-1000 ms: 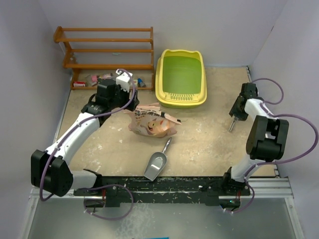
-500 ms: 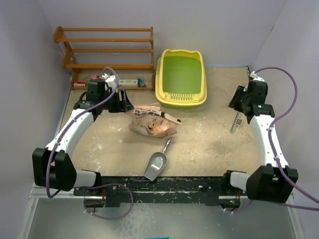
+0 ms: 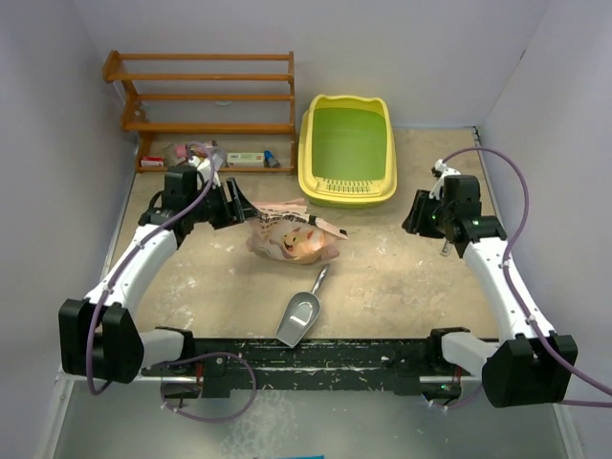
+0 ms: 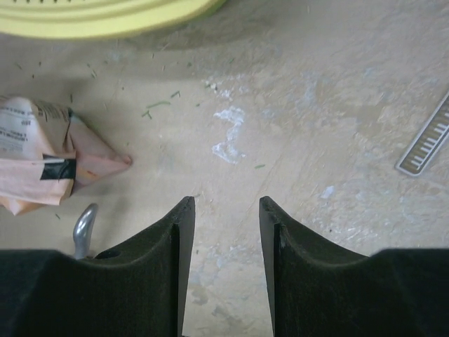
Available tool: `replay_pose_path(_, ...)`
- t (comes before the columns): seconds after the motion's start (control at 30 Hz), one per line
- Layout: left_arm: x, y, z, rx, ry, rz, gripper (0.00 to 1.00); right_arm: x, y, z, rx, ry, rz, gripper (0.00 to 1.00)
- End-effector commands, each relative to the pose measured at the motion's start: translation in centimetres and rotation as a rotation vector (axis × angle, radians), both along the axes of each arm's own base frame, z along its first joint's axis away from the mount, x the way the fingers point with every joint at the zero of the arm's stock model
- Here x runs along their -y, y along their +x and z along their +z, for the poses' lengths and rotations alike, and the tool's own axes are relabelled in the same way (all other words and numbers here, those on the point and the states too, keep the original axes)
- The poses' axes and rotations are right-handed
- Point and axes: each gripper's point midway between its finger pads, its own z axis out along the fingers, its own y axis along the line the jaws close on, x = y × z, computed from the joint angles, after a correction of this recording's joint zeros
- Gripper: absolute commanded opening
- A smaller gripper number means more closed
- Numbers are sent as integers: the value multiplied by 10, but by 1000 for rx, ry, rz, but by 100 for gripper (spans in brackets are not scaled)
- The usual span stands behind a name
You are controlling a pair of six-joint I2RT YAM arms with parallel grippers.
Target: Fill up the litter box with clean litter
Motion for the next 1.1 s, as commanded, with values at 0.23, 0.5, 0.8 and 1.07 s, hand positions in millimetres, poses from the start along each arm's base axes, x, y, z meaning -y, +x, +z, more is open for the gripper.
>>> replay_pose_path(0.23,5,39,29,172,-16,0,62,-15,-23,-4,14,26,98,43)
replay_pose_path(0.5,20,33,56,287,-93,-106,59,-20,-26,-8,11,47,116,43)
replay_pose_path(0.8,45,7,70,429,-203,-367,27,-76,-32,26,119,279,398,43)
replay_pose_path(1.07,47,11,58,485,-197,-392,17,-111,-24,41,149,487,538,43)
